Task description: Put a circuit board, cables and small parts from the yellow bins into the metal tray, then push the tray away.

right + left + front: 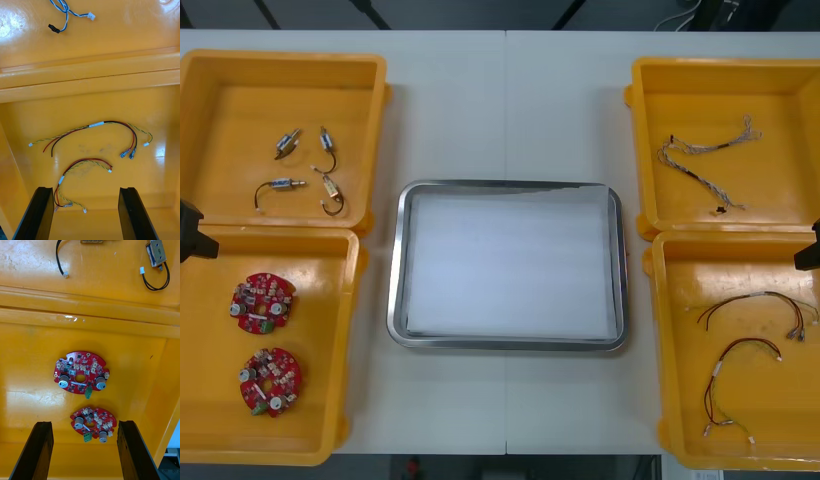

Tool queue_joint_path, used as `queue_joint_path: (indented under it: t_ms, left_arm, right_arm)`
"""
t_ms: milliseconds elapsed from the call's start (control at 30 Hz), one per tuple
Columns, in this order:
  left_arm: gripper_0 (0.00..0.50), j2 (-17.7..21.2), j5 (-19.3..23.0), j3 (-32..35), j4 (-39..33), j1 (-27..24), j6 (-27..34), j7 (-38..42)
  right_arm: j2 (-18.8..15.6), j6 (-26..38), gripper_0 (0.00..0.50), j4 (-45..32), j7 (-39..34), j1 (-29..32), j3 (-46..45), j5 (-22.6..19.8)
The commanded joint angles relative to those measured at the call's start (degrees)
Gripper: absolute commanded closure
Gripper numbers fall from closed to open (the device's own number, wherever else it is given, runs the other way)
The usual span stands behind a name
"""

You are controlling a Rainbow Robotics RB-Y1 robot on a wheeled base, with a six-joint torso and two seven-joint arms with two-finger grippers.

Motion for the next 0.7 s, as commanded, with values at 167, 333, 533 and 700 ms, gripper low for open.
queue_joint_path:
  t_ms: [167, 333, 533, 700]
  left_arm:
    - [0.0, 2.72, 0.31, 1.98, -0.15, 0.0, -0.42, 4.4]
    - [0.0, 2.72, 0.31, 1.98, -0.15, 0.0, -0.42, 4.4]
    - [0.0, 2.72, 0.31, 1.98, -0.15, 0.0, -0.42, 4.4]
    - [0.0, 2.72, 0.31, 1.98, -0.15, 0.0, -0.42, 4.4]
  right_arm:
    - [0.35, -0.3, 0.0, -1.23, -1.59, 0.38, -1.44, 0.43]
    - [0.35, -0.3, 0.0, -1.23, -1.59, 0.38, -1.44, 0.43]
    - [0.35, -0.3, 0.0, -1.23, -1.59, 0.38, -1.44, 0.43]
    - [0.35, -0.3, 0.0, -1.23, -1.59, 0.38, -1.44, 0.43]
